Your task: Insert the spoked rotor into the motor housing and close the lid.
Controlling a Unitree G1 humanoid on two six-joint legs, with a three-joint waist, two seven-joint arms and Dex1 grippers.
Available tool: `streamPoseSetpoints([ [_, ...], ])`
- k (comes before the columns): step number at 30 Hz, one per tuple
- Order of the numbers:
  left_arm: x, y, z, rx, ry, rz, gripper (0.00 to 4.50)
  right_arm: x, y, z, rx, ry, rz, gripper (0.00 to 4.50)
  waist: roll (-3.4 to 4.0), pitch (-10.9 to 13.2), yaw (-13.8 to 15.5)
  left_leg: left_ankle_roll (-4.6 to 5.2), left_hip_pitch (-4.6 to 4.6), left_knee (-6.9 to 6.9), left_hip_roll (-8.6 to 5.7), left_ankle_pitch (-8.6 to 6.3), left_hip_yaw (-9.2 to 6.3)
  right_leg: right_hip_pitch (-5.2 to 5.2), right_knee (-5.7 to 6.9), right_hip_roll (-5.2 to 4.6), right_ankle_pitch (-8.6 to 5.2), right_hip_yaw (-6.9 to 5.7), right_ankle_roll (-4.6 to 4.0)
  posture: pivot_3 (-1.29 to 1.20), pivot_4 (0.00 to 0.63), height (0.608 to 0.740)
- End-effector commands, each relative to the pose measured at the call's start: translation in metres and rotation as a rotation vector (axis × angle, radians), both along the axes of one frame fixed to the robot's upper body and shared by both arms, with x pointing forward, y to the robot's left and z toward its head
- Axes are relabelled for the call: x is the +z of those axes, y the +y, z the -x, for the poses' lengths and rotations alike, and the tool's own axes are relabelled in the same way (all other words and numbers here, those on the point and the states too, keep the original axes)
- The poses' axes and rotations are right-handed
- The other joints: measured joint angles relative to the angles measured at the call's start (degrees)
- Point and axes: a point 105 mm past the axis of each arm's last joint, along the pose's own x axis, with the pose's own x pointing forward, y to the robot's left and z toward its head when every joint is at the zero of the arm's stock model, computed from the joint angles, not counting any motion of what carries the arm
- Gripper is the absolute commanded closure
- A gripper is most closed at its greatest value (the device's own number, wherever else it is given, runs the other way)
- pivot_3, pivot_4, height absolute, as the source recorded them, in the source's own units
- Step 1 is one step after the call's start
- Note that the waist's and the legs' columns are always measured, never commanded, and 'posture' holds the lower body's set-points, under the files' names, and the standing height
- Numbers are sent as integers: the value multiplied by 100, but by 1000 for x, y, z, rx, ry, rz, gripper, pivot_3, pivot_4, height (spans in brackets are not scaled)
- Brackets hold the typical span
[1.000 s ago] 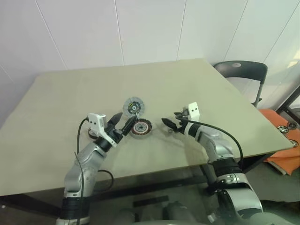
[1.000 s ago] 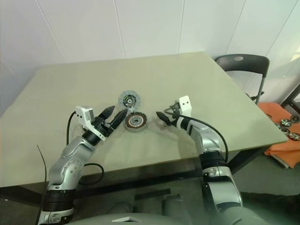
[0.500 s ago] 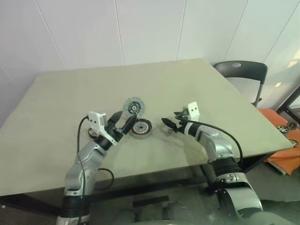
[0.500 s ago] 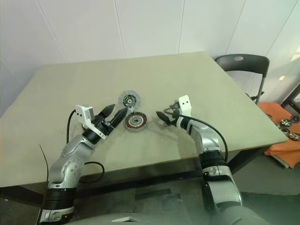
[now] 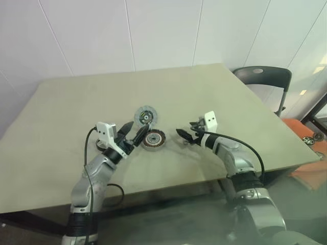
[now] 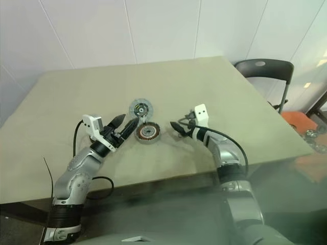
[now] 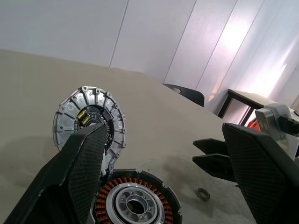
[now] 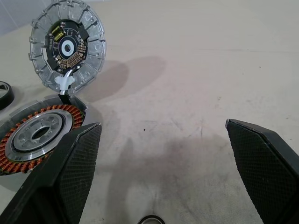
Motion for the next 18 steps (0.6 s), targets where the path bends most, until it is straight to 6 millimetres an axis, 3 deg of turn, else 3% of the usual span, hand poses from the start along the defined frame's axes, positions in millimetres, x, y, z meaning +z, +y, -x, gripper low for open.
streamPoseSetpoints([
  [1, 12, -1, -1, -8, -49, -9, 316, 14, 2, -3, 9, -52, -5, 61, 0, 0, 0, 0, 0, 0, 0, 0, 0, 0, 0, 0, 0, 0, 0, 0, 0, 740],
  [18, 12, -1, -1, -4, -49, -6, 316, 14, 4, -4, 18, -52, 1, 61, 0, 0, 0, 0, 0, 0, 0, 0, 0, 0, 0, 0, 0, 0, 0, 0, 0, 740],
])
